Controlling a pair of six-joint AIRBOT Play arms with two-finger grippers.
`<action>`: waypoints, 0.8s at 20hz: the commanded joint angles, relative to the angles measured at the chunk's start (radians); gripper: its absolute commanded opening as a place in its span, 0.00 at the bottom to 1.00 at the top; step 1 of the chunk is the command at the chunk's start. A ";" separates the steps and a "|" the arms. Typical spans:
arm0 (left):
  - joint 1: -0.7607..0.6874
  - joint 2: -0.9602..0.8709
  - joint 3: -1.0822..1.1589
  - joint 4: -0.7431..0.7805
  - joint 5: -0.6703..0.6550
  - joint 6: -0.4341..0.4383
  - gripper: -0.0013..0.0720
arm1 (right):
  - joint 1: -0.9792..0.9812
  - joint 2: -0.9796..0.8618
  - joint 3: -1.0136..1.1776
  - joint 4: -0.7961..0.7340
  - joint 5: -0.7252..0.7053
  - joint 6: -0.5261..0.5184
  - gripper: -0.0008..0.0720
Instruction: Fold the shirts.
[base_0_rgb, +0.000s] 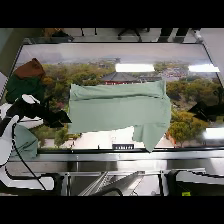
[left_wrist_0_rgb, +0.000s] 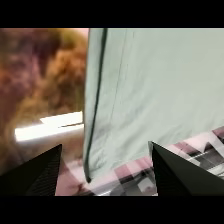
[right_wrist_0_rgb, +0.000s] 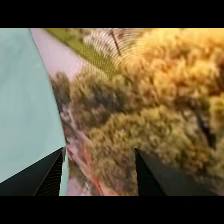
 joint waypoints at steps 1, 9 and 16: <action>-0.024 0.033 -0.132 -0.171 0.103 0.117 0.84 | -0.025 0.058 -0.144 0.013 0.035 0.014 0.70; -0.061 0.033 -0.066 -0.165 0.130 0.121 0.04 | 0.026 0.127 -0.466 0.124 -0.023 -0.031 0.70; -0.060 0.034 -0.066 -0.158 0.119 0.121 0.04 | 0.312 0.051 -0.524 0.268 -0.195 -0.072 0.49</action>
